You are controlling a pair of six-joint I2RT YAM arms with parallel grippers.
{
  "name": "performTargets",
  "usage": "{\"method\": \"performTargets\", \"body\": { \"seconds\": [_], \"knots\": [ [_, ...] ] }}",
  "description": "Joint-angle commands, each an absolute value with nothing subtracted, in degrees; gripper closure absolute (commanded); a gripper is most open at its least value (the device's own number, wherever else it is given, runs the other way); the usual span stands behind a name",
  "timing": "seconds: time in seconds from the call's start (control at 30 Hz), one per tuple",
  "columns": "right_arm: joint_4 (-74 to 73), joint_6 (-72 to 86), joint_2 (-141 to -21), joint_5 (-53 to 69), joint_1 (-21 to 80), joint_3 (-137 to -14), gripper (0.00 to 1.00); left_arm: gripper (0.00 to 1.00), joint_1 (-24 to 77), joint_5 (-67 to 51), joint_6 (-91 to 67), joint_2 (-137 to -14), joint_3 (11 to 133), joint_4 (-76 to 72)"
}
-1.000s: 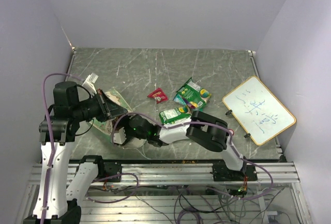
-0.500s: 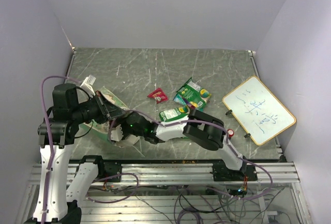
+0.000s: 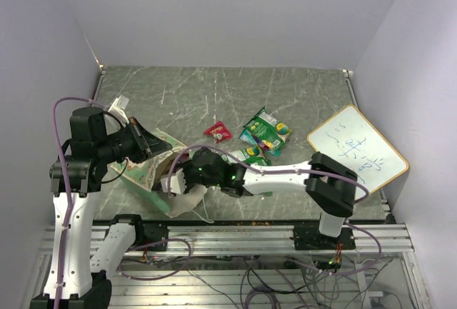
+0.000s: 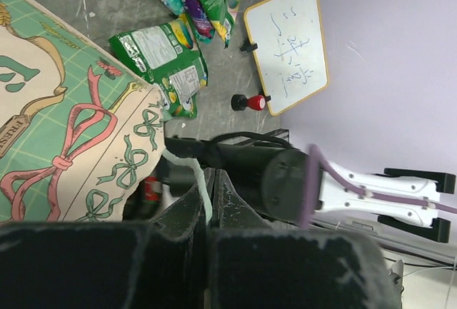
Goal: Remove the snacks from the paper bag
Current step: Take out the snack from the paper bag.
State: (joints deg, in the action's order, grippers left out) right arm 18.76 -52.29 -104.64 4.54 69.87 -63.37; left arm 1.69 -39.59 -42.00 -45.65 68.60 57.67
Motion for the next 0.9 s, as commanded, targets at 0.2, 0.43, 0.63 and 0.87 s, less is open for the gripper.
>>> {"method": "performTargets", "body": {
  "seconds": [0.2,0.43,0.63,0.87],
  "knots": [
    [-0.9,-42.8,-86.4,12.1,70.2,-61.1,1.00,0.93,1.6,-39.2,-42.4,-47.5,68.9,53.8],
    [-15.2,-32.0,-77.0,7.2,70.1,-63.0,1.00,0.93,1.6,-39.3,-42.1,-48.9,69.0,53.2],
    [-25.8,-17.0,-70.4,1.4,70.0,-66.9,1.00,0.93,1.6,-38.0,-42.1,-50.0,69.2,53.7],
    [-35.5,-13.3,-61.4,-13.2,70.0,-69.7,1.00,0.93,1.7,-32.5,-40.6,-51.4,70.8,57.6]
  ]
}}
